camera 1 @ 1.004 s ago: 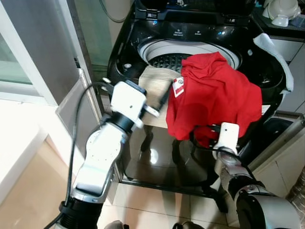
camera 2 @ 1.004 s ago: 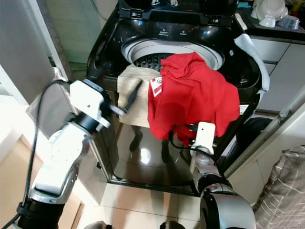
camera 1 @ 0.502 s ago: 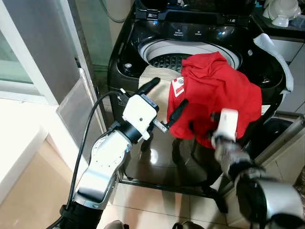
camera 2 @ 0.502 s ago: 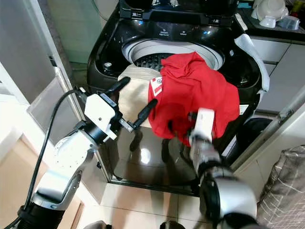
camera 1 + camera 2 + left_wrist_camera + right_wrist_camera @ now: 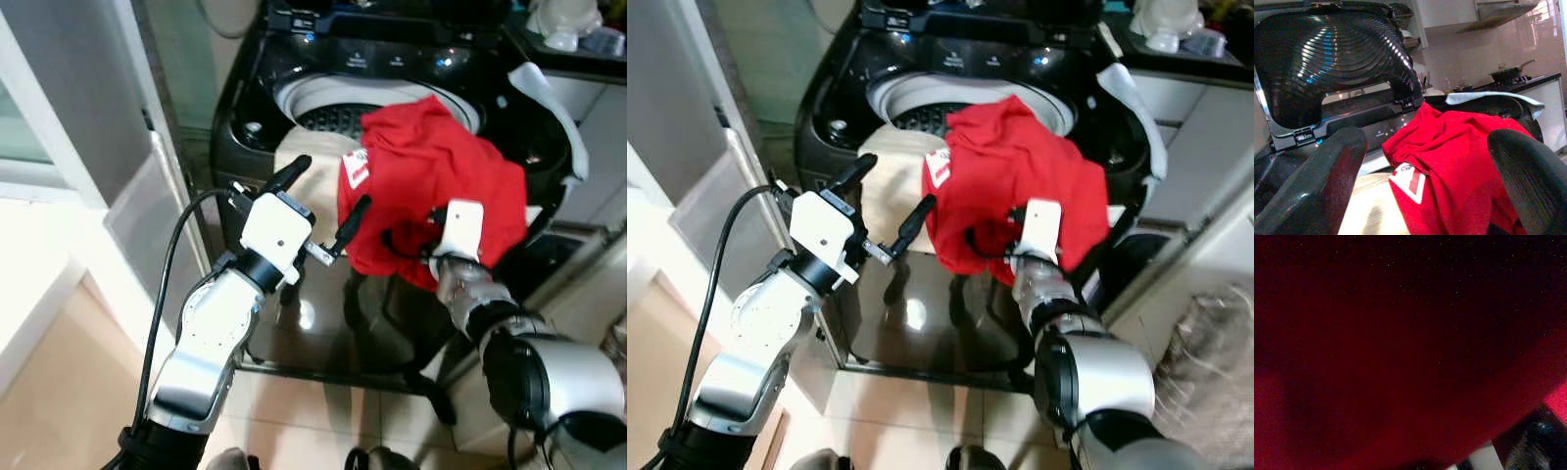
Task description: Clothes washing
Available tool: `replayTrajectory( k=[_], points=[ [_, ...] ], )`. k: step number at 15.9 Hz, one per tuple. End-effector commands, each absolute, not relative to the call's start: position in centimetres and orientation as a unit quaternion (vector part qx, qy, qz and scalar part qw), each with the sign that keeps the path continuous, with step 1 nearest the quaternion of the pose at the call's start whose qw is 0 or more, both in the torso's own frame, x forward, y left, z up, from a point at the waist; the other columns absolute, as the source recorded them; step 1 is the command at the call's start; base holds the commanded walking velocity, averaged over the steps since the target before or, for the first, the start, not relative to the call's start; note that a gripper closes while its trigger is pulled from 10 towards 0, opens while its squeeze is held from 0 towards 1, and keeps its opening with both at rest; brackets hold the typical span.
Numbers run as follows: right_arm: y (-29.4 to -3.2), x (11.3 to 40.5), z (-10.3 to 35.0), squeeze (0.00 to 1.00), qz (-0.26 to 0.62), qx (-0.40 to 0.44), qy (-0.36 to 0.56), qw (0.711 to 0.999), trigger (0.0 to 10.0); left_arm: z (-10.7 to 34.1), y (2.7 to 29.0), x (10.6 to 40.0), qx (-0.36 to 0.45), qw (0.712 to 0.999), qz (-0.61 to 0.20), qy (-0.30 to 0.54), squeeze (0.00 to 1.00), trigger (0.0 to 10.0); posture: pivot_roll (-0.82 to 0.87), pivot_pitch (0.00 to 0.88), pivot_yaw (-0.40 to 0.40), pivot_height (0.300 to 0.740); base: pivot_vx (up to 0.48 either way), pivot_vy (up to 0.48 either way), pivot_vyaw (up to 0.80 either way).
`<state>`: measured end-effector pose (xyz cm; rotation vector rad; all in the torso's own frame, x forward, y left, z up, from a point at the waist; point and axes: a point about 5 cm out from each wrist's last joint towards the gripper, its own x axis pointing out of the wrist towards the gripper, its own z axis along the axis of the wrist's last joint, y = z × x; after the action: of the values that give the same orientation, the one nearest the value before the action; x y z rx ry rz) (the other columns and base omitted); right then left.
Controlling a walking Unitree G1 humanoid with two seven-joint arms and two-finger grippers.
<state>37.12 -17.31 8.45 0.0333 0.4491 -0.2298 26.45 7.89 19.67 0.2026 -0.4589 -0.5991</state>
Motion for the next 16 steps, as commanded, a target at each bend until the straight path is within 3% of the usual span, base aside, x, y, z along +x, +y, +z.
replayTrajectory(
  k=[1, 7, 10, 15, 16],
  points=[
    [-16.8, 40.9, 17.1, 0.0, -0.102, 0.037, 0.066, 0.992, 10.0, 20.2, 8.1, 26.3, 0.102, 0.926, -0.28, -0.233, 0.0, 10.0, 0.13, 0.039, -0.061, 0.731, 0.0, 0.0, 0.0],
    [-14.2, 42.8, 28.6, 0.0, -0.047, 0.042, -0.114, 0.991, 10.0, 20.3, 8.0, 26.5, 0.101, 0.927, -0.273, -0.237, 0.0, 10.0, 0.12, 0.032, -0.07, 0.731, 0.0, 0.0, 0.0],
    [-12.7, 42.5, 33.3, 0.0, -0.023, -0.021, -0.199, 0.979, 10.0, 20.4, 8.0, 26.7, 0.1, 0.928, -0.269, -0.238, 0.0, 10.0, 0.12, 0.027, -0.071, 0.731, 0.0, 0.0, 0.0],
    [-13.1, 42.6, 28.4, 0.0, -0.018, -0.003, -0.131, 0.991, 10.0, 20.3, 8.2, 26.8, 0.115, 0.932, -0.25, -0.236, 0.0, 10.0, 0.12, 0.033, -0.075, 0.731, 0.0, 0.0, 0.0],
    [-13.2, 42.3, 25.7, 0.0, -0.019, 0.017, -0.112, 0.993, 10.0, 20.0, 8.4, 27.0, 0.134, 0.936, -0.231, -0.227, 0.0, 10.0, 0.11, 0.035, -0.069, 0.731, 0.0, 0.0, 0.0]
  ],
)
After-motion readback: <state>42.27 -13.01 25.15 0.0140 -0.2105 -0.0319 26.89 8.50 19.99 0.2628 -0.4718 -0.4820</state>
